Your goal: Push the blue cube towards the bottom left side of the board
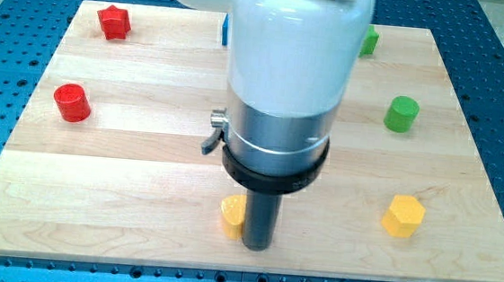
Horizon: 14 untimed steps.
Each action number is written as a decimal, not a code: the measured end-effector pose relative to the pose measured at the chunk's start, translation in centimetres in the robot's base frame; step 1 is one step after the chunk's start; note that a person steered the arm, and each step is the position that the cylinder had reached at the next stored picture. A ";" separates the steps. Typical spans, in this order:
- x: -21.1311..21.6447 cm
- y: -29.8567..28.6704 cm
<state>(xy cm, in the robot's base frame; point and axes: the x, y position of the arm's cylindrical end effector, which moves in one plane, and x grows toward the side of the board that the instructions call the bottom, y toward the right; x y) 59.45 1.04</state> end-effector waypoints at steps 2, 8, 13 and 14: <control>-10.5 2.1; -15.3 -14.7; -6.9 -23.2; -8.9 -18.0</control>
<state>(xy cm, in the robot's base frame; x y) 50.55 -16.91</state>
